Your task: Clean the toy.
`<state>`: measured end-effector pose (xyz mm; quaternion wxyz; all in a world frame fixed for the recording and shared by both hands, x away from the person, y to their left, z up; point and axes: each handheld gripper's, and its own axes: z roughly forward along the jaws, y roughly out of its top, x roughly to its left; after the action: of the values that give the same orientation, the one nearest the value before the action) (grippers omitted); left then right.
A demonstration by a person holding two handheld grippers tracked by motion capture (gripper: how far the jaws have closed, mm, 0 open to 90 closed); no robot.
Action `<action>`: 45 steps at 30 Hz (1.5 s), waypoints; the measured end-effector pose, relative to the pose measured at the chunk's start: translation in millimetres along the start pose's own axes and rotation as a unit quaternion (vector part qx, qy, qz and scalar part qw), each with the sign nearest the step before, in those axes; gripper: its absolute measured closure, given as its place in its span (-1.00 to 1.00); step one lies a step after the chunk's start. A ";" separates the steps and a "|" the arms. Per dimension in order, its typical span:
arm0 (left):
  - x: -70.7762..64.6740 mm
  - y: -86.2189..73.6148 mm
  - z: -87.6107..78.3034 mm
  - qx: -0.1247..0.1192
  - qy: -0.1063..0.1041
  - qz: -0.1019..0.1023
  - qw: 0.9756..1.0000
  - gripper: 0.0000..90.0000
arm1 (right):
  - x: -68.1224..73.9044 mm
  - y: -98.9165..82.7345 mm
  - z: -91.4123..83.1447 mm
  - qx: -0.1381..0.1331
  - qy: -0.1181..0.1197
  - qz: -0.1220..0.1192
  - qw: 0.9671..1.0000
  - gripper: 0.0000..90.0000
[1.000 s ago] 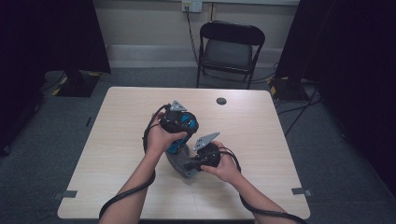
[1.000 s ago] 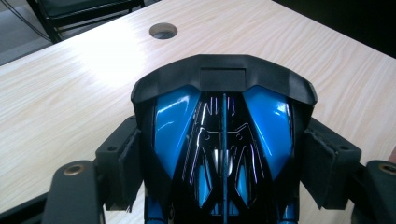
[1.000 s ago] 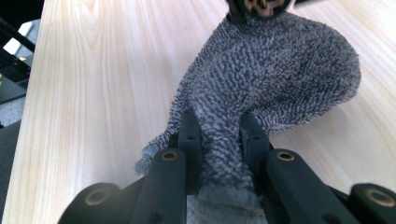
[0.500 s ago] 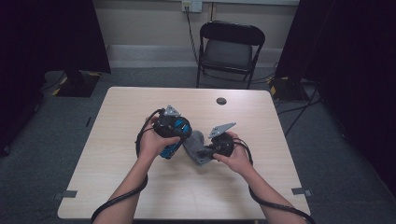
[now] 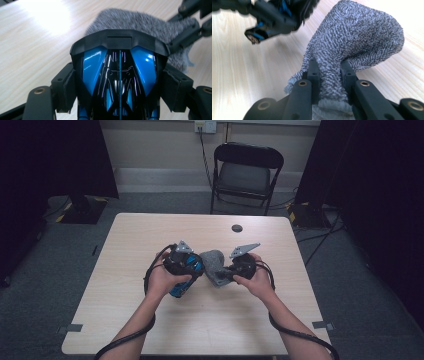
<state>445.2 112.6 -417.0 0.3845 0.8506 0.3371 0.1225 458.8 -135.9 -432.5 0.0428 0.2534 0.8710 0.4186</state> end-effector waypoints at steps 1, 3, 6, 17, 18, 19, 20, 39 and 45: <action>0.0 0.0 0.0 0.000 0.000 0.000 1.000 -0.43 | 0.0 0.0 0.0 0.000 0.000 0.000 1.000 0.68; -2.6 -1.6 2.6 0.002 -0.006 -0.001 1.000 -0.43 | -1.6 3.0 -1.6 -0.003 -0.002 0.002 1.000 0.68; -4.6 -1.4 5.4 0.000 -0.007 -0.001 1.000 -0.43 | -1.4 4.7 -1.6 -0.006 0.001 0.001 1.000 0.68; -6.6 4.4 10.7 0.004 -0.008 0.005 1.000 -0.43 | 6.3 5.2 6.6 0.000 0.014 -0.005 1.000 0.68; -6.2 5.4 10.2 0.003 -0.005 0.006 1.000 -0.43 | 6.4 5.1 6.8 0.000 0.014 -0.005 1.000 0.68; -6.0 5.9 10.2 0.003 -0.007 0.005 1.000 -0.43 | 6.8 5.0 7.1 0.000 0.014 -0.005 1.000 0.68; -5.8 6.7 10.2 0.001 -0.006 0.003 1.000 -0.43 | 7.1 4.9 7.3 -0.001 0.015 -0.006 1.000 0.68; -8.2 19.6 10.2 -0.001 -0.005 0.010 1.000 -0.43 | 12.4 0.9 12.3 -0.003 0.027 -0.009 1.000 0.68; -8.4 21.4 12.0 -0.004 -0.005 0.008 1.000 -0.43 | 14.7 0.3 13.7 -0.001 0.023 -0.015 1.000 0.68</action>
<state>454.8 90.0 -408.9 0.3885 0.8522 0.3282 0.1228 450.1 -119.0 -439.2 0.0291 0.2305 0.8752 0.4242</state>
